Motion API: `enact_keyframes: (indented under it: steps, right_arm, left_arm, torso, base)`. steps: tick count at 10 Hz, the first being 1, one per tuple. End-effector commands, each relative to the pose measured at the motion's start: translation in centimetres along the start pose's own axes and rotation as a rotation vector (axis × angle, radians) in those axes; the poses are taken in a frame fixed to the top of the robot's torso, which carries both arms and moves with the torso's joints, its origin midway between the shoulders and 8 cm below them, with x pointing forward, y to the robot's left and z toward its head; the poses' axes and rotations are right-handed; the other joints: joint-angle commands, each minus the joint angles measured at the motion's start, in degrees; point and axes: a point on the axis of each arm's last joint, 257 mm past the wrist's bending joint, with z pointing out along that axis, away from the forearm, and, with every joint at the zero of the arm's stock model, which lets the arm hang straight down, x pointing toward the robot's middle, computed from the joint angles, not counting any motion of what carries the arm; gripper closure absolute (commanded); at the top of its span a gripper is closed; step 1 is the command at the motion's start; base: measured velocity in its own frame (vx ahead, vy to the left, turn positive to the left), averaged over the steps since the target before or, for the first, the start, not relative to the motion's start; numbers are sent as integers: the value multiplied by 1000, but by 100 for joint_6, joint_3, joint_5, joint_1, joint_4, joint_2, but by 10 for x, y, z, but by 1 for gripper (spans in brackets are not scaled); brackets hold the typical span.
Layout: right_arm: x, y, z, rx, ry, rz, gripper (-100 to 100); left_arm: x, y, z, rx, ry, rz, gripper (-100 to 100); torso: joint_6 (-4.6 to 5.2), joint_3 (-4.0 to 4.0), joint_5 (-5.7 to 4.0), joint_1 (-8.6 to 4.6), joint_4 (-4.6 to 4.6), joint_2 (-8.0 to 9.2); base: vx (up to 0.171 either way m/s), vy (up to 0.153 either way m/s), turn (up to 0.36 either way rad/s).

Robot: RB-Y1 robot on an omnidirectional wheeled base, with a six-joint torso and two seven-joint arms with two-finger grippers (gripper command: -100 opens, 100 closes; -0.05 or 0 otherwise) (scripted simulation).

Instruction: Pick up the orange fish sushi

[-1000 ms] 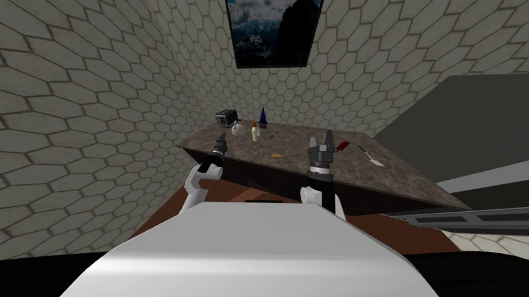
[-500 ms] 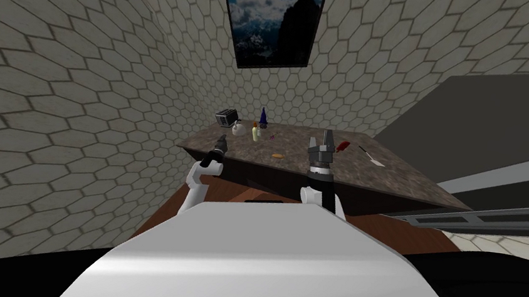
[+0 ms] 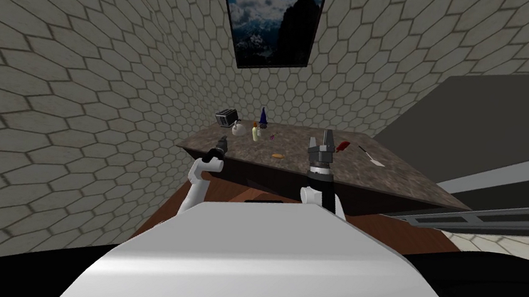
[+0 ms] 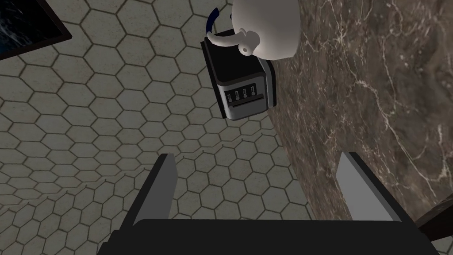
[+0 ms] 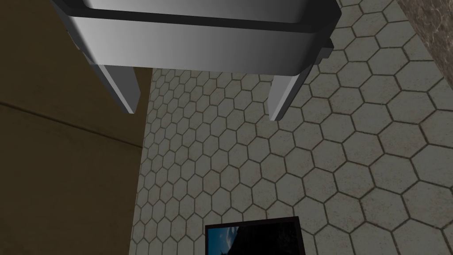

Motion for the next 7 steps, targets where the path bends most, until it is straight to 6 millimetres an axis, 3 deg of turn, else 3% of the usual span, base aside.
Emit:
enact_keyframes:
  steps: [1,3,7]
  right_arm:
    - [0,0,0,0,0,0,0]
    - [0,0,0,0,0,0,0]
    - [0,0,0,0,0,0,0]
  left_arm:
    - [-4,5,11,-45,-8,-3,-100]
    - [-5,16,10,-88,-11,-3,-100]
    - [-12,31,27,-196,-25,-14,-100]
  torso:
    - [0,0,0,0,0,0]
    - [0,-1,-1,-4,0,-2]
    - [0,0,-1,-4,0,0]
  base:
    - [2,-13,-10]
    - [2,-10,-4]
    - [1,-20,-14]
